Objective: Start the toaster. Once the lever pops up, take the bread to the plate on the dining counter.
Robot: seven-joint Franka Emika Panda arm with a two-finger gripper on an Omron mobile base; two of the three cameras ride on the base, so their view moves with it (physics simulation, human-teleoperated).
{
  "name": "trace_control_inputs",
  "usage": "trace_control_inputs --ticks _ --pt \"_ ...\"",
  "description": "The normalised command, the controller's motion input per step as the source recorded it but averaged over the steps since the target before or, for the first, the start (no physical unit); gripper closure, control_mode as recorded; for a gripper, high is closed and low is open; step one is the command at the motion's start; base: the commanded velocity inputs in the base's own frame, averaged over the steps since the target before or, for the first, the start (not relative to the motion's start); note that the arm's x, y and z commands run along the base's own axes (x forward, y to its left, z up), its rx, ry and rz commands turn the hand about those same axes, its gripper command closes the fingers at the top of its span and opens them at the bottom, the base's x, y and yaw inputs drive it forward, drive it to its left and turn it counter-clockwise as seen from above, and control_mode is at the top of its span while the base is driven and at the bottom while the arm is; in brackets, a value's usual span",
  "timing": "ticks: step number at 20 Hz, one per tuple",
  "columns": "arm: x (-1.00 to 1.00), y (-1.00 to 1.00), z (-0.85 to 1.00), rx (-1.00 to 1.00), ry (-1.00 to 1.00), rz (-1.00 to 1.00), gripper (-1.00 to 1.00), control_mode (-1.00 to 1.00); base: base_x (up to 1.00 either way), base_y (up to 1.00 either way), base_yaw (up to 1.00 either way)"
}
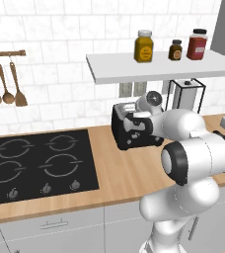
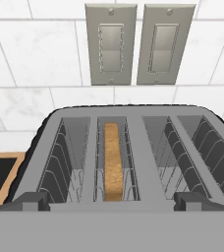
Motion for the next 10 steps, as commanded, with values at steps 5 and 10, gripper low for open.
trace_control_inputs --ticks 5,10 --pt "0.0 0.0 0.0 0.0 0.0 0.0 -1.0 -1.0 0.0 0.0 0.0" --pt "0.0 0.0 0.0 0.0 0.0 0.0 -1.0 -1.0 0.0 0.0 0.0"
